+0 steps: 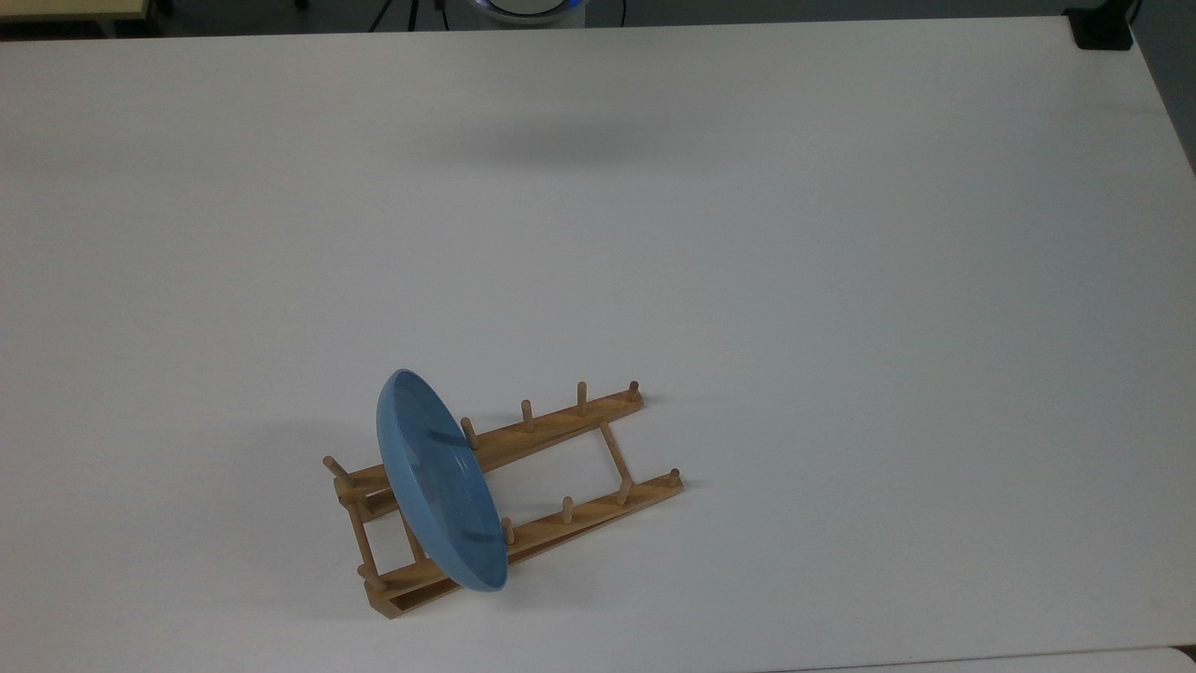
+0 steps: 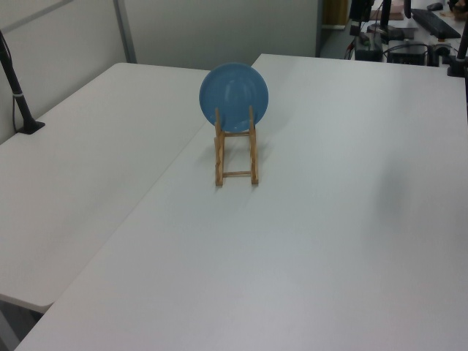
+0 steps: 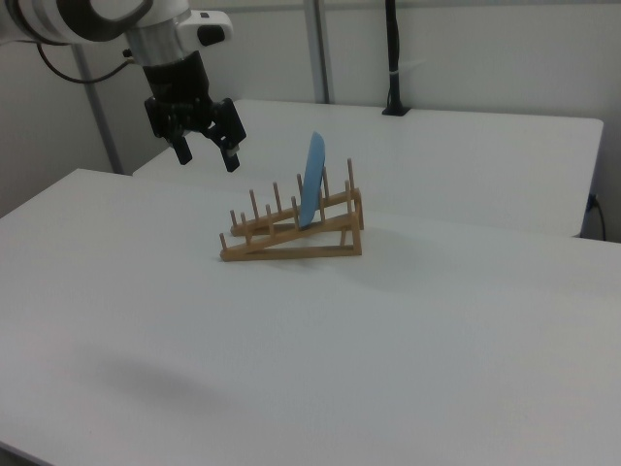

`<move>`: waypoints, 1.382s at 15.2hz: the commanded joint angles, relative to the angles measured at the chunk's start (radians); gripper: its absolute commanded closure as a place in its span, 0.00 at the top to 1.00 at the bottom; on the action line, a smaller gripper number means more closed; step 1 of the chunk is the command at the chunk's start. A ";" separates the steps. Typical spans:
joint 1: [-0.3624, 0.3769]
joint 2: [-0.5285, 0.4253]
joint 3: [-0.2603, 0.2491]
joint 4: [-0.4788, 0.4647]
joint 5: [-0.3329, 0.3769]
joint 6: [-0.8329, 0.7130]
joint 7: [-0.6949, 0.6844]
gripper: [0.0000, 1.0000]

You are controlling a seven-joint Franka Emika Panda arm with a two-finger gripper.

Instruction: Pick plate from plate rack

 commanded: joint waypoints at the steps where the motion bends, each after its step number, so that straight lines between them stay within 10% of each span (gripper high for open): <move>1: 0.007 -0.020 -0.011 -0.027 0.045 0.005 -0.022 1.00; 15: 0.004 -0.012 -0.013 -0.012 0.071 0.005 -0.025 1.00; 21: -0.013 0.009 -0.016 -0.001 0.051 0.058 -0.255 1.00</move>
